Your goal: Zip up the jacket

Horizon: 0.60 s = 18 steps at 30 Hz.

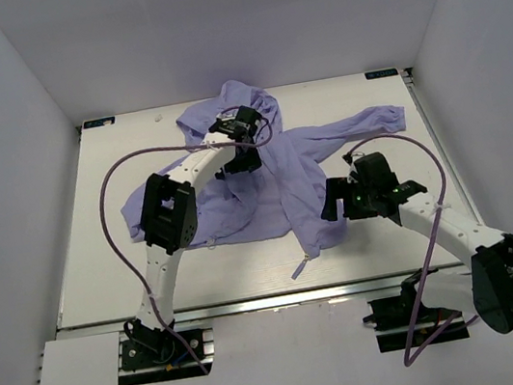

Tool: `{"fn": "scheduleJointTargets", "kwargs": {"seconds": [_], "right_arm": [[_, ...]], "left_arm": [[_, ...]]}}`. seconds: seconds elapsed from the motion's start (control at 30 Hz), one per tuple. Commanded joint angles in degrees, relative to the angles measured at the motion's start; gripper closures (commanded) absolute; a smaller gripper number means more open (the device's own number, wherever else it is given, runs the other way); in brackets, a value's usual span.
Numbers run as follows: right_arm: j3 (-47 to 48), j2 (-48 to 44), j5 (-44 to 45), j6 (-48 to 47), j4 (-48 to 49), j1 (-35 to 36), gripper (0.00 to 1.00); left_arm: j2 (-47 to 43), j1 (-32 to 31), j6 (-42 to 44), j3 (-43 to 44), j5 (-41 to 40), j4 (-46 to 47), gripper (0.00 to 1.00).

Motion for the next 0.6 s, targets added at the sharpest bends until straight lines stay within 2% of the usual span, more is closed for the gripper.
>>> {"fn": "scheduleJointTargets", "kwargs": {"seconds": [0.0,0.13,0.17,0.27,0.3,0.33,0.37,0.53,0.57], "right_arm": [[1.98,0.87,1.46,-0.96,1.02,-0.21,0.11],[2.33,1.57,2.34,-1.04,0.67,-0.21,0.11],[2.34,1.57,2.43,-1.04,0.67,-0.30,0.11],[2.34,1.22,2.69,-1.04,0.67,-0.21,0.11],[2.25,1.13,2.78,-1.04,0.58,-0.21,0.11],[2.25,1.04,2.78,-0.96,0.58,-0.21,0.11],[2.16,0.78,2.87,-0.87,0.58,-0.21,0.11],[1.98,-0.10,2.87,-0.61,0.66,-0.30,0.11],[1.98,-0.45,2.26,-0.69,0.75,-0.30,0.11]], "left_arm": [[0.47,-0.50,3.01,4.91,3.62,2.71,0.13],[2.16,-0.50,3.55,5.19,6.26,2.63,0.25],[2.16,-0.50,3.46,4.92,6.17,2.28,0.34],[1.02,-0.50,3.72,2.99,6.00,2.71,0.55],[-0.03,-0.50,3.72,2.38,5.91,2.80,0.79],[-0.56,-0.50,3.55,1.50,5.73,2.89,0.94],[-1.70,-0.50,3.55,1.32,5.47,2.97,1.00],[-7.32,-0.58,5.83,-1.75,6.43,5.96,1.00],[-10.64,-0.50,7.14,-3.67,7.13,7.53,1.00]]}}
